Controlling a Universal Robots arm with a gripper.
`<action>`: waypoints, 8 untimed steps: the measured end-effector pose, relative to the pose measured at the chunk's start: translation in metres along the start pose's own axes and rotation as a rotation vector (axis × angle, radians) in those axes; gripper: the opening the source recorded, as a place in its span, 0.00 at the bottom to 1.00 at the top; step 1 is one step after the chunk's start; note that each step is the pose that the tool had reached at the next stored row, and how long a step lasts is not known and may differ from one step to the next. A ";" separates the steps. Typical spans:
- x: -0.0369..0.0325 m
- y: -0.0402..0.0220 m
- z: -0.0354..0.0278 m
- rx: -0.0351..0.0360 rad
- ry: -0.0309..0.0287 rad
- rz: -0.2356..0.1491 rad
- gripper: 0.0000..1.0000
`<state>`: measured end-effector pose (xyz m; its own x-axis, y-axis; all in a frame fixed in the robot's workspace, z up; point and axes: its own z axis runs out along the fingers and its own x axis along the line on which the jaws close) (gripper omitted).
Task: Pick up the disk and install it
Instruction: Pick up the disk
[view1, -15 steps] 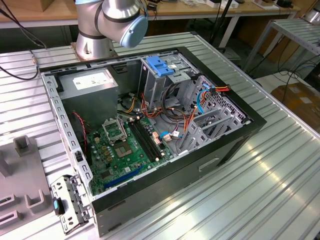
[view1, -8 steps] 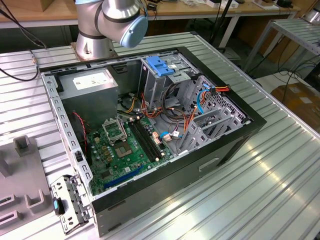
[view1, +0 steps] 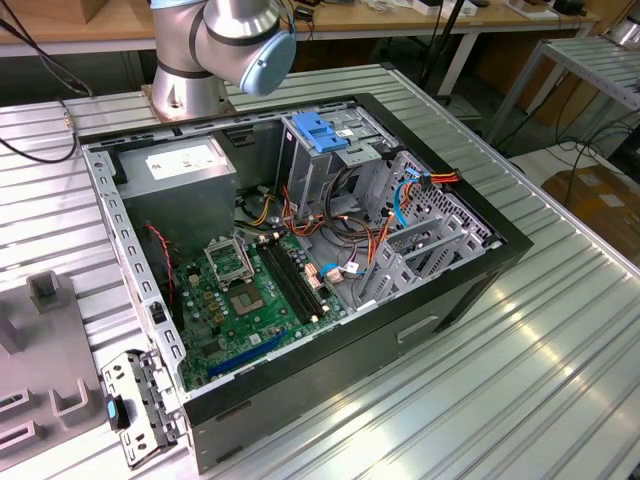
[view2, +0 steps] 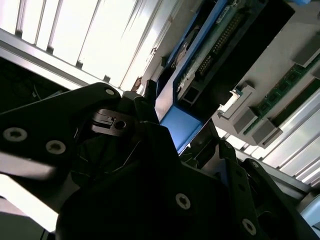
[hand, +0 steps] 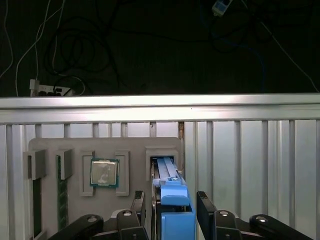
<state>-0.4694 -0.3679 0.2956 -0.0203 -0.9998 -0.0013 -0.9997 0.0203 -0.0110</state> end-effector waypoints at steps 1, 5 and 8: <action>0.0000 0.0000 0.0004 -0.0003 0.0001 0.000 0.53; 0.0000 0.0000 0.0006 -0.0002 0.0001 0.000 0.52; 0.0000 0.0000 0.0006 -0.0002 0.0001 0.000 0.38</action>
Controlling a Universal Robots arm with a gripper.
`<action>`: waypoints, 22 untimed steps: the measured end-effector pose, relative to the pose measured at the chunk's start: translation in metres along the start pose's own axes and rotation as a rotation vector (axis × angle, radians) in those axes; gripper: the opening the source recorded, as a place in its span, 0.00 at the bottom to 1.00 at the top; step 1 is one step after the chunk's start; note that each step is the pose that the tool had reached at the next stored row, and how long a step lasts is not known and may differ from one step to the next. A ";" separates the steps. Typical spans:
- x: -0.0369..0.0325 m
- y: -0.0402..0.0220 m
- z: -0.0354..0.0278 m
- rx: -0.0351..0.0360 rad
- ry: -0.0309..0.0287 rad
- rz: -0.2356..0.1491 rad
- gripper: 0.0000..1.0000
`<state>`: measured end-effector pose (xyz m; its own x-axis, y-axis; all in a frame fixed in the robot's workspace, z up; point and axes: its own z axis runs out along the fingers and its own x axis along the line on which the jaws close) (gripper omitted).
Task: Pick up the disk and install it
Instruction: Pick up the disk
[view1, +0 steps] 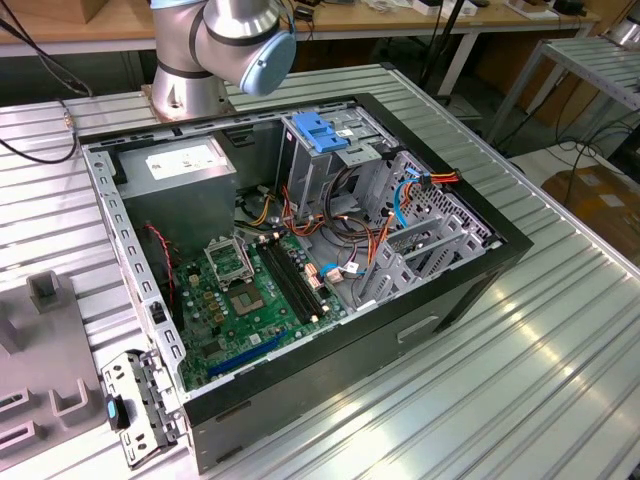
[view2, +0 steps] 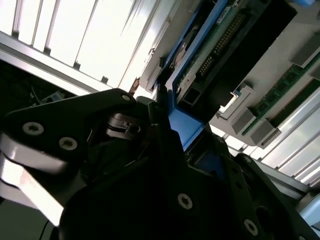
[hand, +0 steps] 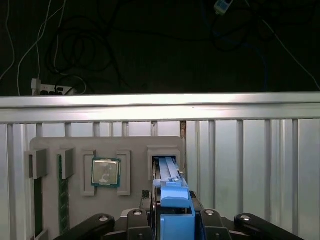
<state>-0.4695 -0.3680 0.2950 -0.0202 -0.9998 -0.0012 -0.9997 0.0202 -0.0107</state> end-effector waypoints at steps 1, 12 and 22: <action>0.0000 0.0000 0.0000 0.0001 0.0000 0.000 0.38; 0.0000 0.0000 0.0002 0.0000 0.0000 0.000 0.37; 0.0000 0.0000 0.0002 0.0004 -0.0002 0.000 0.37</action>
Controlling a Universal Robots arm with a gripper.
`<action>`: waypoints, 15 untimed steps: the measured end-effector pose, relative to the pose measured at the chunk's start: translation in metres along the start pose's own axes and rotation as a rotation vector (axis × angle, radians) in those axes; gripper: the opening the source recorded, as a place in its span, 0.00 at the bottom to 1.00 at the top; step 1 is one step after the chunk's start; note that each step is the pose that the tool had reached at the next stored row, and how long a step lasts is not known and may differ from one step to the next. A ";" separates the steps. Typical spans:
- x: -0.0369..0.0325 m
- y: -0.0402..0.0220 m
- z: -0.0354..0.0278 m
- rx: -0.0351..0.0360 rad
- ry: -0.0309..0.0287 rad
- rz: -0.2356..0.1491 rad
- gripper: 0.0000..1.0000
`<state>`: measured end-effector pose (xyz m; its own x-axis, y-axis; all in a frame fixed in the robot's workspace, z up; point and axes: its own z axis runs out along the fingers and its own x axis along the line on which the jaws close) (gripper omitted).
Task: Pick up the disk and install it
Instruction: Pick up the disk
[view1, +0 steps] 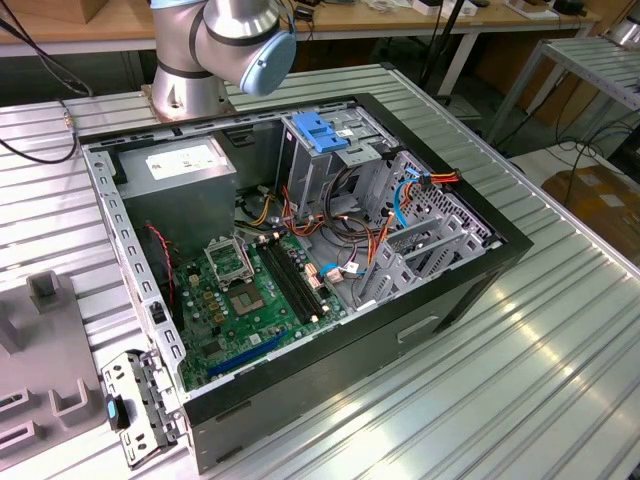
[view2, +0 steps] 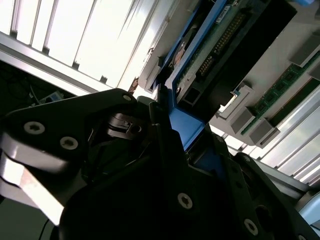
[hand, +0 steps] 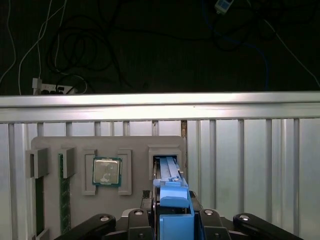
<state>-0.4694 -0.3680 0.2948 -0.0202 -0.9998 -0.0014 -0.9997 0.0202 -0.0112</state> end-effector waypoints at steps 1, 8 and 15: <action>0.0000 0.0000 -0.0002 -0.0001 0.0000 0.000 0.37; -0.0001 0.0000 -0.0026 -0.0004 -0.0022 0.000 0.37; 0.0000 -0.0001 -0.0121 -0.0004 -0.0036 0.000 0.37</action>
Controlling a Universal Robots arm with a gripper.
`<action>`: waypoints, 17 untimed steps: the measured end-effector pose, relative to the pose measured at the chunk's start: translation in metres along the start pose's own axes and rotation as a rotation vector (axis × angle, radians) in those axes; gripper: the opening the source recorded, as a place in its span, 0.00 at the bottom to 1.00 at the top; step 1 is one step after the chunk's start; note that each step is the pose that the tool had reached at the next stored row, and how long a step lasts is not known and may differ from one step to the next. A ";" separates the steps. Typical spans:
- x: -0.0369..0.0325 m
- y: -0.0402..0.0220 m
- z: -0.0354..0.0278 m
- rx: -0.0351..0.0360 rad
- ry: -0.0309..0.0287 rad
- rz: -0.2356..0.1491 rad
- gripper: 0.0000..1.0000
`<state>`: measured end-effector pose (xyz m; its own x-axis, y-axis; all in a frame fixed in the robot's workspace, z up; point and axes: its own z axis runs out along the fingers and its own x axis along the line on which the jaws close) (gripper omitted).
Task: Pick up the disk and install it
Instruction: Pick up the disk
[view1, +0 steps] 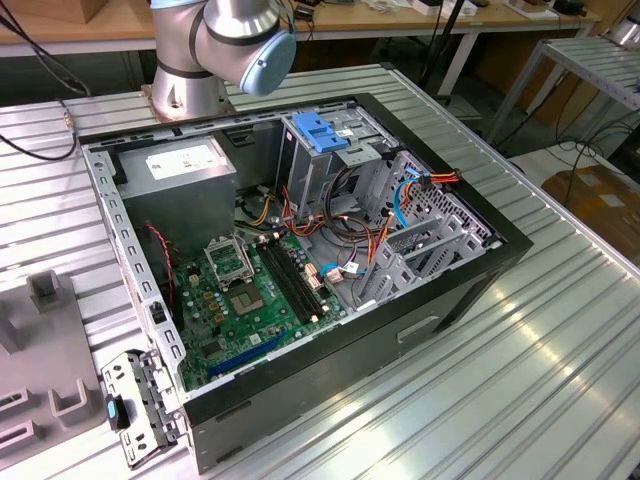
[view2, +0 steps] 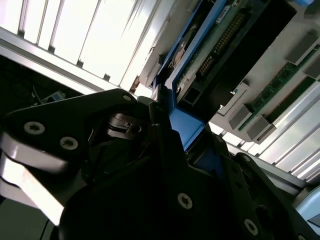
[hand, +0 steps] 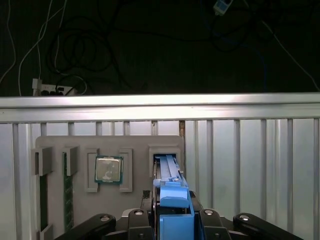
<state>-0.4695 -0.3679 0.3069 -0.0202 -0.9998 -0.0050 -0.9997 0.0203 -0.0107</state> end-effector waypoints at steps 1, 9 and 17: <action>0.0000 0.0000 -0.0029 -0.0001 -0.0008 0.000 0.37; -0.0001 -0.0002 -0.0231 -0.0001 -0.0024 0.000 0.37; -0.0002 -0.0005 -0.0452 -0.0001 -0.0031 0.000 0.37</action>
<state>-0.4695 -0.3679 0.3522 -0.0203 -0.9998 -0.0081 -0.9997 0.0204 -0.0107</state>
